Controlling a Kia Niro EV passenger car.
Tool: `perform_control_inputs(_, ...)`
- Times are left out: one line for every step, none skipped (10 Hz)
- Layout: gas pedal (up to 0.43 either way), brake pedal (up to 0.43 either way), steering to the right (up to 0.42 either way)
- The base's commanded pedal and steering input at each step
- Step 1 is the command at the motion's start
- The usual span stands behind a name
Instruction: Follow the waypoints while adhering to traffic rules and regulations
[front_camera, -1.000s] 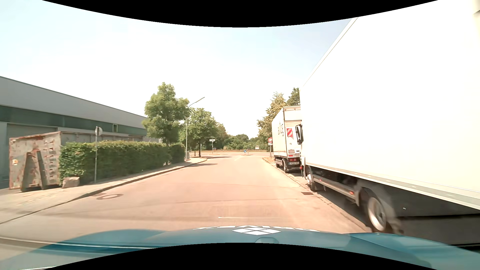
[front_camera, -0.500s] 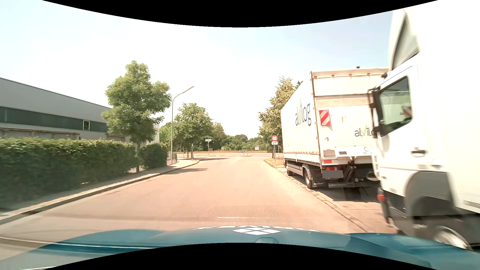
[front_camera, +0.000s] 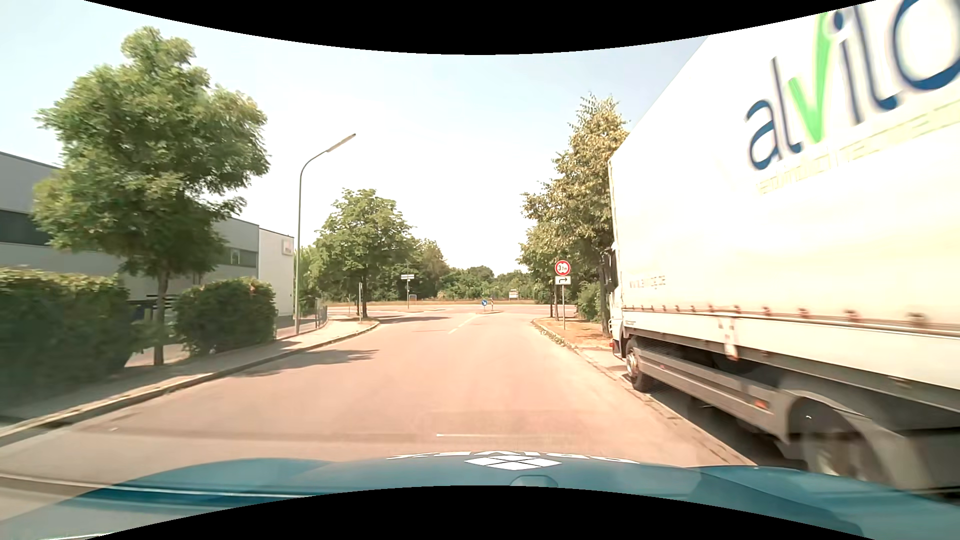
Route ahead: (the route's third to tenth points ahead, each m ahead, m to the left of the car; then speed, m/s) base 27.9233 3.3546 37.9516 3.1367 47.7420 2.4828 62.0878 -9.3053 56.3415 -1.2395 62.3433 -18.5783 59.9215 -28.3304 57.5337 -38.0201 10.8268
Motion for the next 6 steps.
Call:
perform_control_inputs(0.000, 0.073, 0.001)
perform_control_inputs(0.000, 0.140, 0.000)
perform_control_inputs(0.000, 0.165, -0.002)
perform_control_inputs(0.000, 0.177, -0.002)
perform_control_inputs(0.000, 0.195, -0.002)
perform_control_inputs(0.000, 0.195, -0.002)
